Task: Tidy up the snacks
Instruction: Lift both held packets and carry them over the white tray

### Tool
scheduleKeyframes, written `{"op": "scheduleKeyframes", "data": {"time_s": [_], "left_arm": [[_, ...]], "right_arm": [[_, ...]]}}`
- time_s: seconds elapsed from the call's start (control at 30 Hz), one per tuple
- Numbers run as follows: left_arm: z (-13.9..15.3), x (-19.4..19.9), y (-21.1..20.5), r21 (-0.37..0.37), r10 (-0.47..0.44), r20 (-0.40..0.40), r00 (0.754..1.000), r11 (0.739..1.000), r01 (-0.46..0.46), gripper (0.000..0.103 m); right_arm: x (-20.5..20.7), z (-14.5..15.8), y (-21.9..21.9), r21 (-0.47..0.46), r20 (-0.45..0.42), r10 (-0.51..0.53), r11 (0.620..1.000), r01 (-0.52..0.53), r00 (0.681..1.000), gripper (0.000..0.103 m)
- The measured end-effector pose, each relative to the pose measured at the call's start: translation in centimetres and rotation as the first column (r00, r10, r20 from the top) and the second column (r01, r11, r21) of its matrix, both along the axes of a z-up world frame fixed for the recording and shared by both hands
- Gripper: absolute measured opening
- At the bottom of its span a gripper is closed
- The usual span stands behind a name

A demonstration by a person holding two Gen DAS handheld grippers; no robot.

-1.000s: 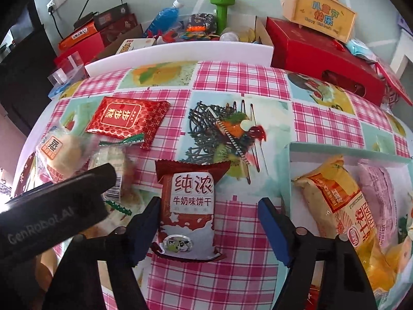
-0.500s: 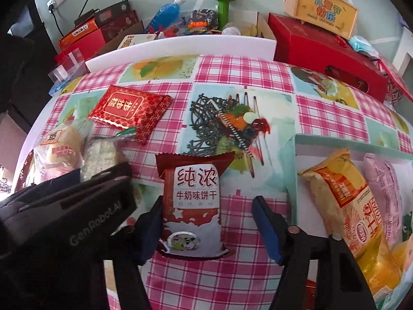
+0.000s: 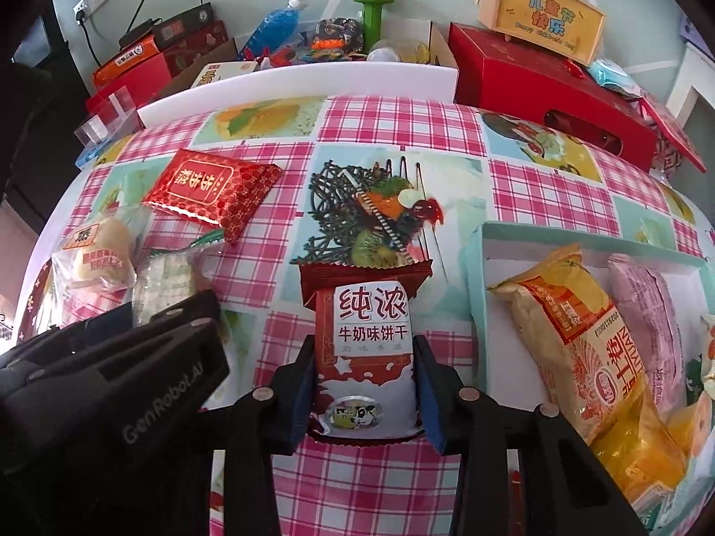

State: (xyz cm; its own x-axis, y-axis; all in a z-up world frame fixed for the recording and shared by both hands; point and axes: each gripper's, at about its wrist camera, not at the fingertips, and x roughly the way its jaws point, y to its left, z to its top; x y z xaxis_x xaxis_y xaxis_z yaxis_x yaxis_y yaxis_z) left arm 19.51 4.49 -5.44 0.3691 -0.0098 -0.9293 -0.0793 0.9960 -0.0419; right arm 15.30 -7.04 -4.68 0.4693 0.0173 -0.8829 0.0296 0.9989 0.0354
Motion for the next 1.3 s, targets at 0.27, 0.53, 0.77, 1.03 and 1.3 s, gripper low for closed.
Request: {"op": "scheduleKeyframes", "data": {"time_s": [0.27, 0.53, 0.77, 1.03, 1.3], "left_arm": [[2.7, -2.0, -1.1, -0.013, -0.015, 0.044, 0.999, 1.0, 0.015, 0.051], [7.5, -5.0, -1.0, -0.014, -0.012, 0.124, 0.992, 1.0, 0.014, 0.051], [10.9, -6.0, -1.1, -0.035, -0.022, 0.193, 0.981, 0.999, 0.03, 0.051], [12.4, -7.5, -3.6, -0.065, -0.078, 0.224, 0.972, 0.993, 0.094, 0.051], [12.6, -9.0, -9.4, -0.111, -0.234, 0.221, 0.947, 0.958, 0.263, 0.051]], "right_arm": [[-1.7, 1.6, -0.9, 0.021, 0.031, -0.018, 1.0, 0.018, 0.999, 0.042], [-4.3, 4.8, -2.6, 0.062, 0.101, -0.049, 0.997, 0.043, 0.994, 0.042], [-6.8, 8.5, -4.6, 0.097, 0.172, -0.092, 0.992, 0.077, 0.981, 0.042], [-9.8, 10.2, -9.0, 0.096, 0.197, -0.189, 0.98, 0.173, 0.962, 0.042], [-12.3, 10.2, -16.2, 0.084, 0.186, -0.366, 0.931, 0.356, 0.912, 0.042]]}}
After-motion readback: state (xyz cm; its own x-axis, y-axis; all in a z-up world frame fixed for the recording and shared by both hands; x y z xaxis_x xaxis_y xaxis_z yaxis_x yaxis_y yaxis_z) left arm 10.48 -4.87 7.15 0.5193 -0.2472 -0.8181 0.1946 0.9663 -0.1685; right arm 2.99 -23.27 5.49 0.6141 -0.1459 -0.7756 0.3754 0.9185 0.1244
